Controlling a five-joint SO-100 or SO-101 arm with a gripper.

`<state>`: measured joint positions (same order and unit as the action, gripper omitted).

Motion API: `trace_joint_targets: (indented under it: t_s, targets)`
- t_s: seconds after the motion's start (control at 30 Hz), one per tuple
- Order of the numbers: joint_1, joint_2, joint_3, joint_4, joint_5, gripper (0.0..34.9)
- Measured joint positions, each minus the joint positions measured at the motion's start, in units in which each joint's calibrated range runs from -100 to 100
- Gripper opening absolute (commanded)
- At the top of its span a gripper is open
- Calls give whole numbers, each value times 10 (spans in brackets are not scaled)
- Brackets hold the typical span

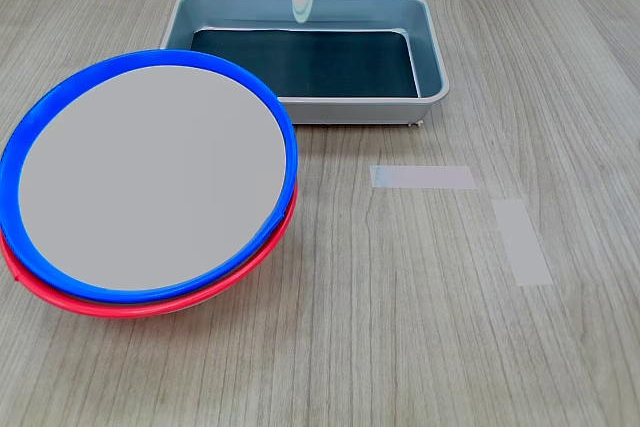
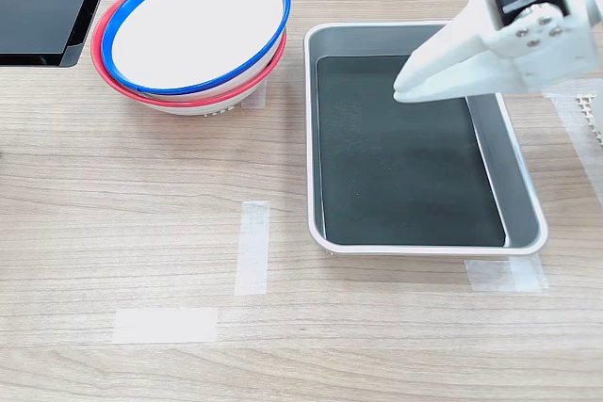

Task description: Lift the stacked dish and set it down on the table.

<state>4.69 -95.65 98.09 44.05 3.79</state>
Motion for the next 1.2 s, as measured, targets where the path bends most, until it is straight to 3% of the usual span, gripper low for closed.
trace_joint_targets:
  t_s: [0.07, 0.17, 0.27, 0.43, 0.67, 0.9, 0.93, 0.97, 1.0, 1.2]
  targets:
    - [10, 43, -39, -29, 10, 88]
    - [35, 188, -122, -90, 21, 134]
    - [45, 332, -239, -101, 21, 185]
    - [78, 535, -380, -100, 28, 197]
    - [106, 760, -515, -108, 48, 172]
    - [112, 836, -574, -120, 51, 153]
    - [117, 847, -583, -122, 51, 140]
    - [119, 858, -592, -126, 50, 102]
    - [119, 871, -600, -131, 51, 8]
    - [115, 882, -613, -136, 54, 1]
